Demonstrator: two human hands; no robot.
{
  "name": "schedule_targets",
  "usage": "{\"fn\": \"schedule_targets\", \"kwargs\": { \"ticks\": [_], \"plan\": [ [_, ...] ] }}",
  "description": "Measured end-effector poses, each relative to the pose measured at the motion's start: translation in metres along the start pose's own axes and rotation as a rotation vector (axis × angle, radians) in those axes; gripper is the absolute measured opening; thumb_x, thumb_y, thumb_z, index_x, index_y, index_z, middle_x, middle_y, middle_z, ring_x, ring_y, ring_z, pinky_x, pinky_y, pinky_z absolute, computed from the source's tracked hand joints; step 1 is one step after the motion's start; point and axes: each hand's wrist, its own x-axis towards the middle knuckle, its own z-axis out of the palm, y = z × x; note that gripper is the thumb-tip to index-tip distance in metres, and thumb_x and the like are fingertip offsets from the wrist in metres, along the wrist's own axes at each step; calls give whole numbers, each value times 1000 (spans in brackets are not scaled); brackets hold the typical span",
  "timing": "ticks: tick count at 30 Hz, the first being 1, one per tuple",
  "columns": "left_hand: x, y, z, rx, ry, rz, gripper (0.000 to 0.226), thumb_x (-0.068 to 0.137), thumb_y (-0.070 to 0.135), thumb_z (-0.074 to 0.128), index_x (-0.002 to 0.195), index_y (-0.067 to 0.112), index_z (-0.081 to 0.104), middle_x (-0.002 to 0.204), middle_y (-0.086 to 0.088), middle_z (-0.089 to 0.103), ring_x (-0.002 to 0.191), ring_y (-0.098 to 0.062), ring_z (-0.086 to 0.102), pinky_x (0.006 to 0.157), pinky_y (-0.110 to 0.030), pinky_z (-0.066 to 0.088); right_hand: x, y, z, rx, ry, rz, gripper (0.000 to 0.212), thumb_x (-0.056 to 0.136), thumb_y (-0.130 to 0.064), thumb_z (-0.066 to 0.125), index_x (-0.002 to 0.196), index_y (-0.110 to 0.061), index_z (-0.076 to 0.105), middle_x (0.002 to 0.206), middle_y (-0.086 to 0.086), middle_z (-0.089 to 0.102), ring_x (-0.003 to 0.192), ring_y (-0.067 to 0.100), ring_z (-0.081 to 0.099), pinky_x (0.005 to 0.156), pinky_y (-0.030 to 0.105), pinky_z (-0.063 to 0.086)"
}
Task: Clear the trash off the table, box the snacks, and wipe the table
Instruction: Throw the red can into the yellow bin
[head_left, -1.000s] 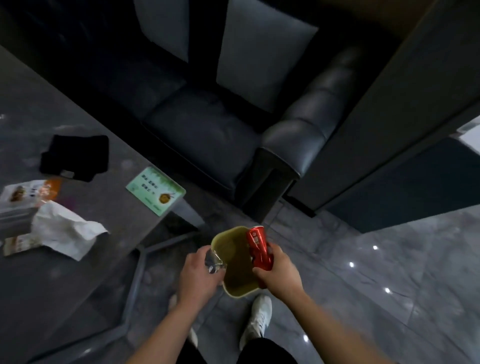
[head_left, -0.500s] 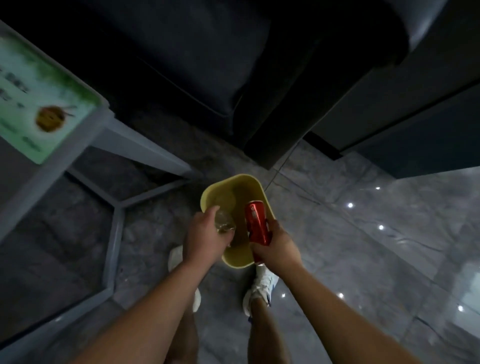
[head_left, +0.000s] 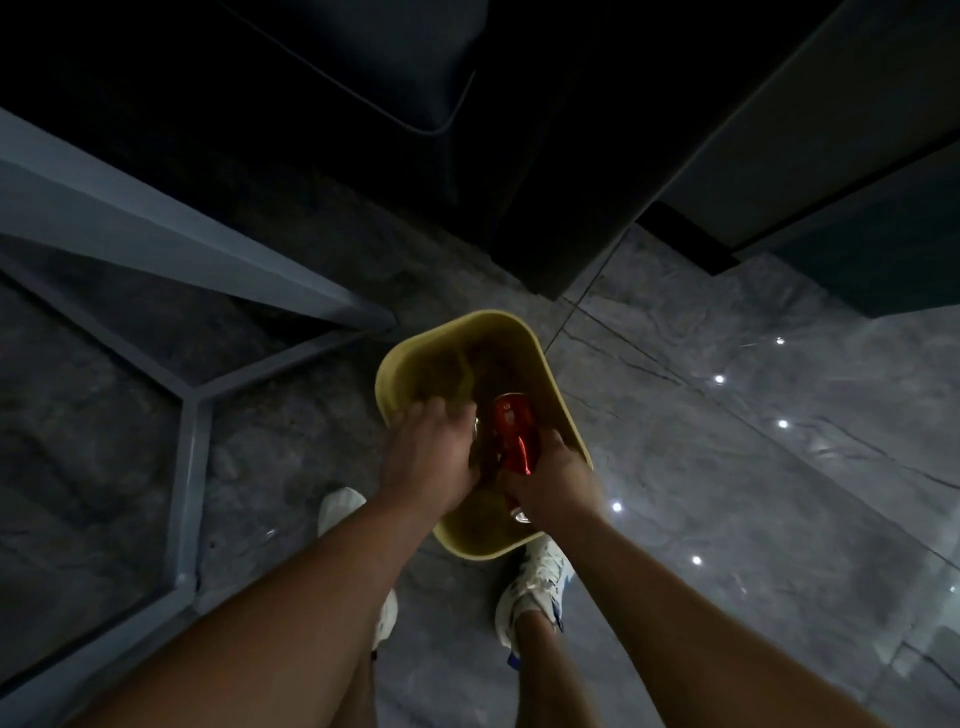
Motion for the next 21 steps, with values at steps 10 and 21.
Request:
{"fn": "schedule_targets", "kwargs": {
  "ticks": [10,21],
  "plan": [
    [15,3,25,197,-77,119,50,82,41,63,126,22,48,119,-11,59,115,-33,51,109,-51,29,29,12,30,5,-24,-41,39,93,-37,63,130,-29,53,109,-4,60,68,4,49,51,20,35],
    [0,-3,1,190,-115,132,52,81,38,65,127,21,48,121,-10,53,118,-34,47,110,-51,30,18,14,13,-40,-57,-101,49,90,-34,68,136,-30,53,128,0,58,87,11,49,67,25,41]
  ]
}}
